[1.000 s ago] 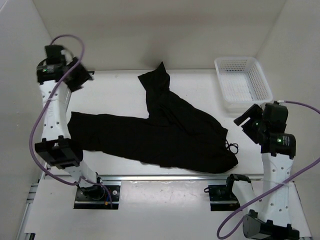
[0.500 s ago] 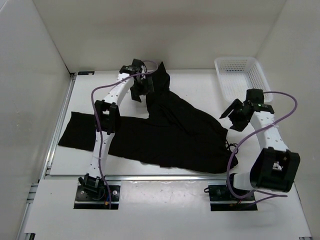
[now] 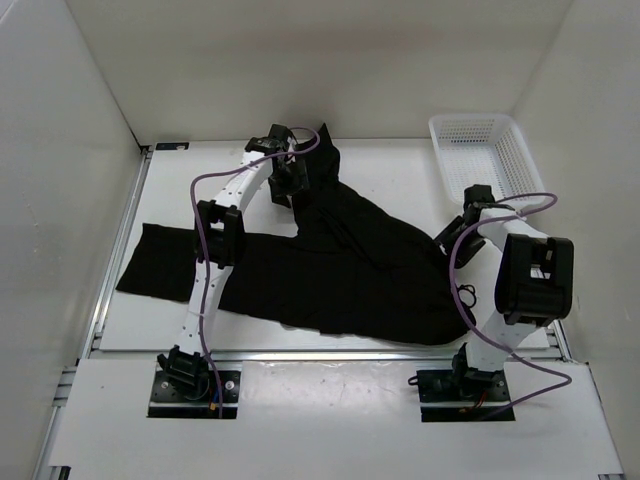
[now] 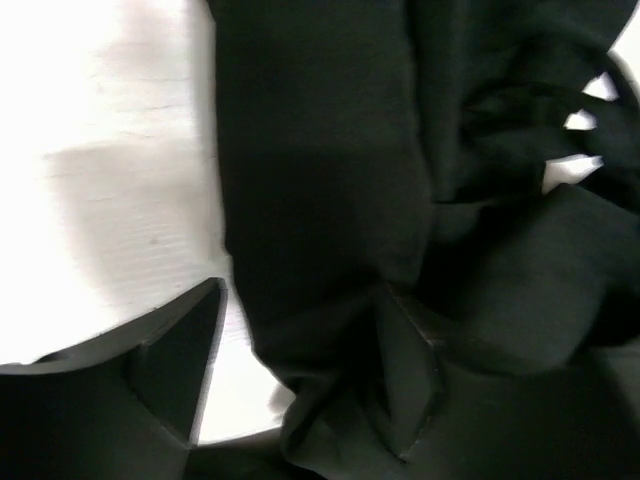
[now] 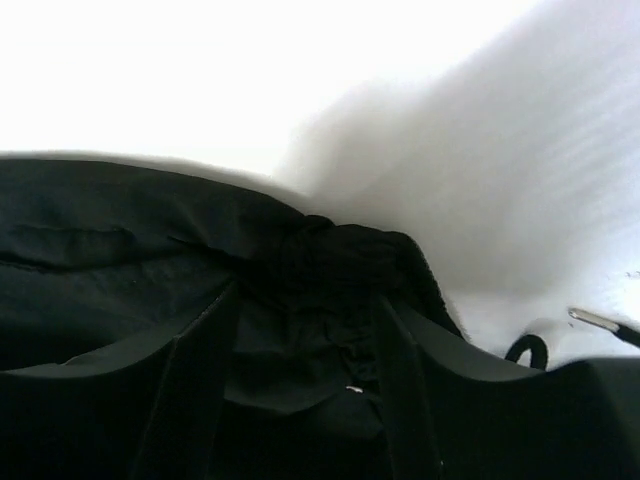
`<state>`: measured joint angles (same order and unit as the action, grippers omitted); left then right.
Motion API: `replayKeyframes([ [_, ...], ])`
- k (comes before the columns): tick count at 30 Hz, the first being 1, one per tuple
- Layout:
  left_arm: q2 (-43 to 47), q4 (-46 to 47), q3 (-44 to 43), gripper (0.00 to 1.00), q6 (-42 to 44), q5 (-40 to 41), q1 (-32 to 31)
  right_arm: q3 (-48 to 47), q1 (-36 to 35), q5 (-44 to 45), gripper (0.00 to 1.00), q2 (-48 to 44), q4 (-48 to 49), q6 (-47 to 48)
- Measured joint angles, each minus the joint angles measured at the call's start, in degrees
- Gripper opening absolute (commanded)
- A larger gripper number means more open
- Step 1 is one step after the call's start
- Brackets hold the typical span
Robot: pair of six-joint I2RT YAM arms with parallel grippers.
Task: Fold and stack the trousers
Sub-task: Flatten the trousers out
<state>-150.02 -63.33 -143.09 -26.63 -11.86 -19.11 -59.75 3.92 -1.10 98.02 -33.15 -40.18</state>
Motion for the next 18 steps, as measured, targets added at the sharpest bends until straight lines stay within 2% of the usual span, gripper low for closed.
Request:
replayKeyframes([
  [1,0.0,0.4,0.0,0.53,-0.1,-0.5,0.0,-0.5,-0.3,0.5,0.50,0.4,0.1,-0.5],
  [2,0.0,0.8,0.0,0.42,-0.4,-1.0,0.0,-0.9,-0.5,1.1,0.43,0.8,0.3,-1.0],
  [3,0.0,1.1,0.0,0.33,-0.3,-1.4,-0.1,-1.3,-0.9,1.7,0.24,1.3,0.5,-1.4],
  [4,0.0,1.4,0.0,0.26,-0.3,-1.8,-0.2,-1.7,-1.2,2.6,0.14,1.7,0.7,-1.9],
  [5,0.0,1.7,0.0,0.10,-0.3,-2.2,-0.2,-1.9,-1.5,3.1,0.04,2.1,1.0,-2.1],
  [6,0.0,1.9,0.0,0.10,-0.4,-2.5,-0.3,-2.2,-1.7,3.5,0.00,2.3,1.2,-2.2],
  [12,2.3,2.6,2.4,0.10,-0.2,-0.5,-0.2,-2.7,-2.3,6.1,0.00,1.7,1.4,-2.3],
  [15,9.7,2.7,10.1,0.10,-0.1,2.4,0.7,-2.7,-2.3,8.0,0.00,-1.7,0.8,-1.2],
  [18,21.6,3.3,19.6,0.10,-0.1,3.6,4.3,-2.5,-2.3,9.4,0.00,-7.5,0.2,0.2],
])
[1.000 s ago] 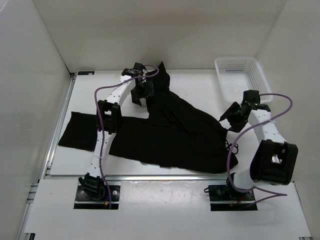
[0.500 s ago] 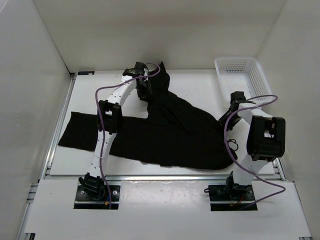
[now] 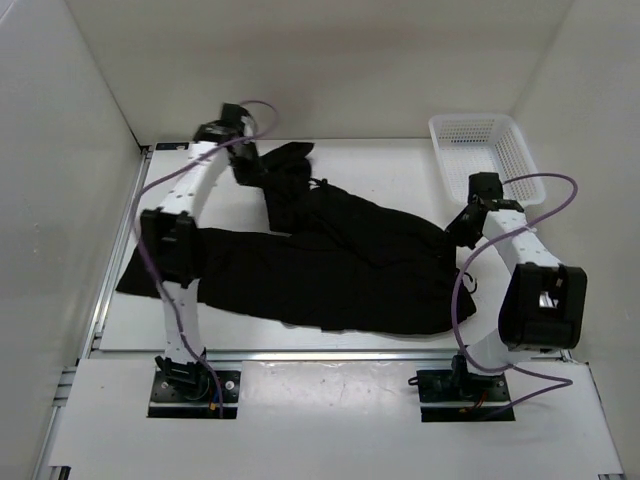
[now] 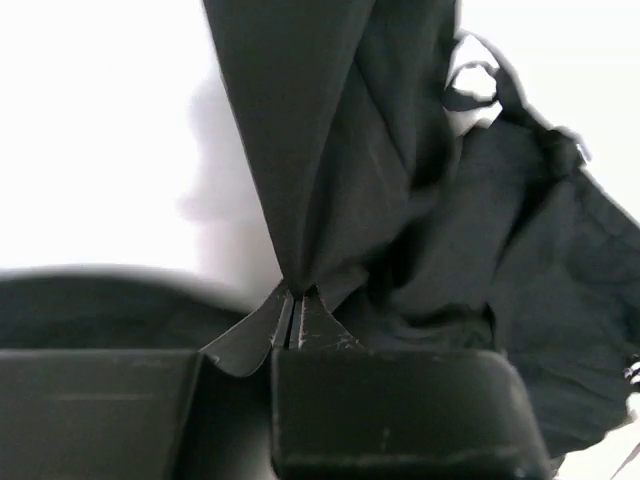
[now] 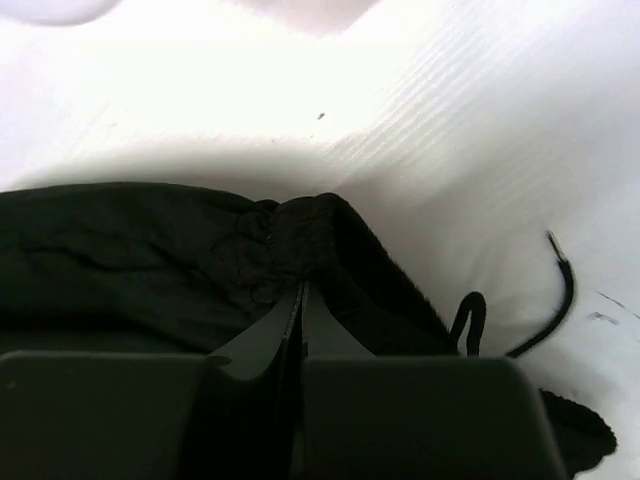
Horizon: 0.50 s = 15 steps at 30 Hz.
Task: Fold and stack the trousers
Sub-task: Flatten the trousers out
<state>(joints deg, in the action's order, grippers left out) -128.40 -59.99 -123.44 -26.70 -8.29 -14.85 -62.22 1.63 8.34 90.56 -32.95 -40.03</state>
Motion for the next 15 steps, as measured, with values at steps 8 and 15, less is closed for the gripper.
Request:
replayKeyframes([
  [8,29.9,1.5,24.5,0.86,1.2,6.3,9.5,5.9,0.1,2.4,0.00,-10.7,-1.2,1.7],
  [15,22.2,-1.8,22.3,0.33,1.1,9.9,10.8,7.8,0.8,4.0,0.00,-11.8,-3.4,2.9],
])
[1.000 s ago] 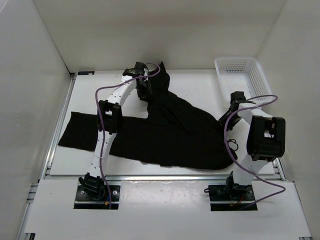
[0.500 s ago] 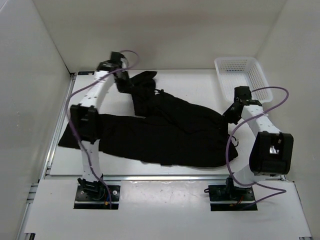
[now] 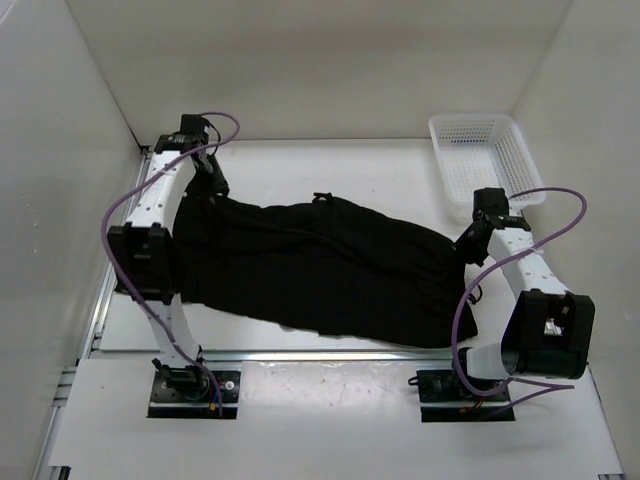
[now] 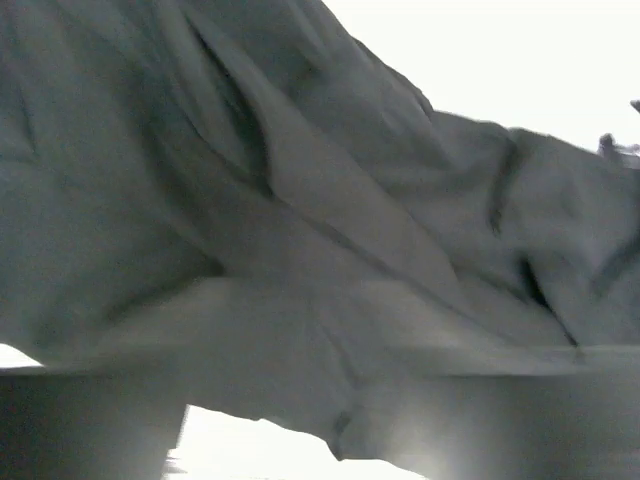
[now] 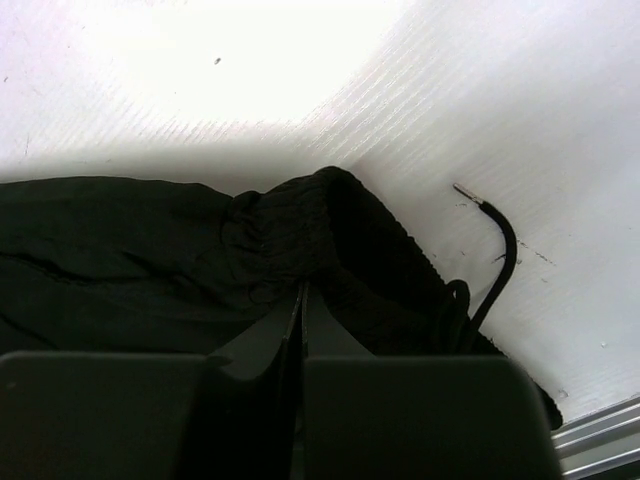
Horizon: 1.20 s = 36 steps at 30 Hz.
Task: Fold and stack the trousers
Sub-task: Flatten the trousers out
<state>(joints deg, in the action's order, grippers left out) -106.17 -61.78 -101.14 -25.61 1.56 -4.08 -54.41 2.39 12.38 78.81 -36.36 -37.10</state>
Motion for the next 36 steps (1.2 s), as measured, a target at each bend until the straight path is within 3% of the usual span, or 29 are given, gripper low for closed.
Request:
replayKeyframes([
  [1,-2.6,-0.8,-2.8,0.16,0.2,1.0,0.6,0.0,0.0,0.1,0.00,0.0,0.0,0.0],
  [2,-4.9,-1.1,-5.2,0.11,0.1,1.9,1.1,0.0,0.1,0.3,0.00,0.0,-0.1,0.1],
  [3,-7.1,-1.3,-7.4,0.17,0.2,2.7,1.7,-0.1,0.1,0.4,0.00,0.0,-0.3,0.2],
  [5,-10.0,-1.4,-9.9,0.38,0.3,3.8,3.1,-0.2,0.1,0.5,0.00,-0.1,-0.5,0.3],
  [6,-11.1,-1.6,-10.8,0.54,0.2,3.8,3.9,-0.3,0.1,0.6,0.00,-0.1,-0.6,0.3],
  [7,-12.6,-2.0,-11.6,0.81,-0.4,3.6,5.0,-0.4,0.1,0.6,0.00,-0.1,-0.7,0.3],
  [9,-15.1,-2.1,-12.7,0.94,-1.0,2.0,7.5,-0.5,0.1,0.6,0.00,-0.1,-0.9,0.4],
  [12,-20.0,-2.5,-14.7,0.94,-2.2,0.1,11.9,-0.6,0.1,0.6,0.00,-0.1,-0.9,0.8],
  [17,-33.5,-4.3,-28.3,0.93,-2.7,1.1,15.3,-0.6,0.1,0.6,0.00,-0.1,-0.9,1.5],
  [20,-39.3,-5.3,-34.8,0.79,-2.7,0.5,14.7,-1.1,0.1,0.6,0.00,0.0,-1.1,1.6],
  [22,-41.4,-5.5,-37.2,0.60,-2.8,-0.6,14.1,-1.7,0.2,0.5,0.00,0.1,-1.2,1.6],
  [23,-41.7,-5.5,-37.5,0.19,-2.8,-1.0,13.7,-1.9,0.3,0.5,0.00,0.2,-1.2,1.6],
  [24,-41.7,-5.7,-37.5,0.10,-2.7,-1.5,13.3,-2.0,0.3,0.6,0.00,0.2,-1.2,1.6],
  [30,-38.5,-5.7,-37.4,0.10,-2.5,-2.0,12.3,-2.2,0.6,0.6,0.00,0.4,-1.8,1.7],
  [36,-27.1,-5.4,-42.3,0.10,-2.3,-1.6,13.2,-2.5,3.0,0.5,0.00,-1.9,-3.0,1.7],
])
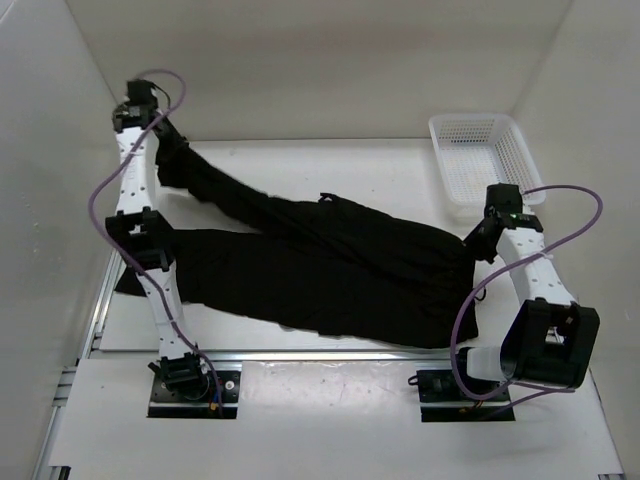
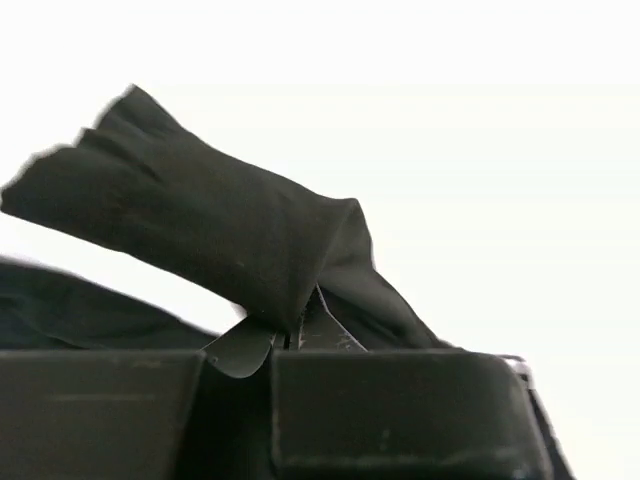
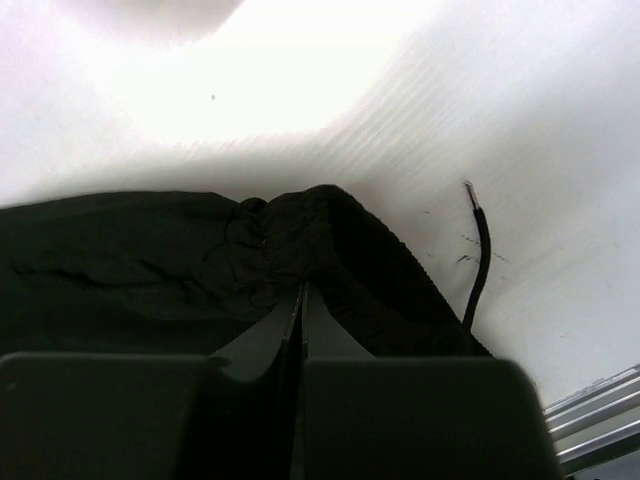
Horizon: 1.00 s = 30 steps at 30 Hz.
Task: Fold and stack the trousers
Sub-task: Flatten the trousers out
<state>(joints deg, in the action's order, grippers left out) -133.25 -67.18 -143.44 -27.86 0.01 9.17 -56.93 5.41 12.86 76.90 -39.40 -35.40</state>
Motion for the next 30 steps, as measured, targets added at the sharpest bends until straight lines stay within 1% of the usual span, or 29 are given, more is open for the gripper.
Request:
replayKeyframes([
  [5,10.1,2.4,-5.2,0.10,0.0,-3.7,3.2,-3.1,2.3,-0.5,0.00,-2.8,-1.2,0.0],
  [9,12.6,5.0,-5.6,0.10,0.3,-6.0,5.3,-5.9,3.8,-0.9,0.00,-3.4,-1.1,0.0],
  [10,12.4,6.0,-4.7,0.55,0.4,-6.8,5.8,-6.2,4.0,-1.0,0.00,-3.3,-1.0,0.0],
  [11,11.6,6.4,-4.1,0.78,1.0,-7.6,6.1,-6.4,4.2,-1.1,0.01,-3.3,-1.0,0.0],
  [12,10.3,6.8,-3.8,0.84,1.0,-8.6,6.4,-6.4,4.3,-1.3,0.06,-3.1,-1.0,0.0],
  [13,8.4,7.2,-3.6,0.88,0.9,-9.8,6.9,-6.6,4.3,-1.3,0.19,-2.5,-1.0,0.0],
  [14,5.9,7.2,-3.5,0.90,1.0,-11.0,7.2,-6.7,4.4,-1.4,0.32,-1.9,-0.9,-0.1],
  [15,3.6,7.1,-3.5,0.90,1.1,-12.0,7.6,-6.7,4.4,-1.5,0.47,-1.1,-0.9,-0.1],
  [16,1.0,7.0,-2.7,0.90,1.1,-13.0,8.0,-6.7,4.4,-1.6,0.65,-0.3,-1.0,-0.1],
  [18,-1.9,6.6,2.3,0.89,1.1,-13.6,8.8,-6.7,4.5,-1.7,0.72,0.4,-1.2,0.2],
  [19,-2.3,6.2,5.6,0.87,1.2,-13.6,9.0,-6.7,4.5,-1.6,0.72,0.3,-1.2,0.1],
  [20,-2.3,5.7,9.3,0.83,1.4,-13.4,9.2,-6.7,4.5,-1.5,0.72,0.0,-1.1,0.3],
  [21,-2.2,5.2,12.0,0.77,1.7,-13.1,9.4,-6.7,4.5,-1.4,0.72,-0.5,-1.2,0.3],
  [22,-2.1,4.7,13.1,0.54,1.9,-12.7,9.5,-6.7,4.6,-1.4,0.69,-1.0,-1.2,0.3],
  [23,-1.9,4.3,13.4,0.29,2.4,-12.2,9.5,-6.7,4.6,-1.3,0.63,-1.6,-1.2,0.3],
  [24,-1.4,4.2,13.4,0.10,2.4,-11.8,9.4,-6.7,4.6,-1.2,0.57,-2.4,-1.2,0.5],
  [25,-0.5,4.2,13.4,0.10,3.0,-11.2,9.1,-6.7,4.6,-1.2,0.50,-3.3,-1.2,0.5],
  [26,0.7,4.2,13.4,0.10,3.7,-10.6,8.8,-6.7,4.6,-1.4,0.37,-4.0,-1.2,0.6],
  [28,3.4,4.3,13.3,0.10,4.5,-9.8,8.0,-6.7,4.2,-1.9,0.28,-5.5,-1.2,0.6],
  [29,4.6,4.5,13.3,0.15,4.5,-9.7,7.5,-6.7,3.9,-2.3,0.26,-6.0,-1.2,0.5],
  [30,5.6,4.7,13.3,0.35,4.7,-9.7,7.1,-6.7,3.5,-2.8,0.26,-6.4,-1.2,0.4],
])
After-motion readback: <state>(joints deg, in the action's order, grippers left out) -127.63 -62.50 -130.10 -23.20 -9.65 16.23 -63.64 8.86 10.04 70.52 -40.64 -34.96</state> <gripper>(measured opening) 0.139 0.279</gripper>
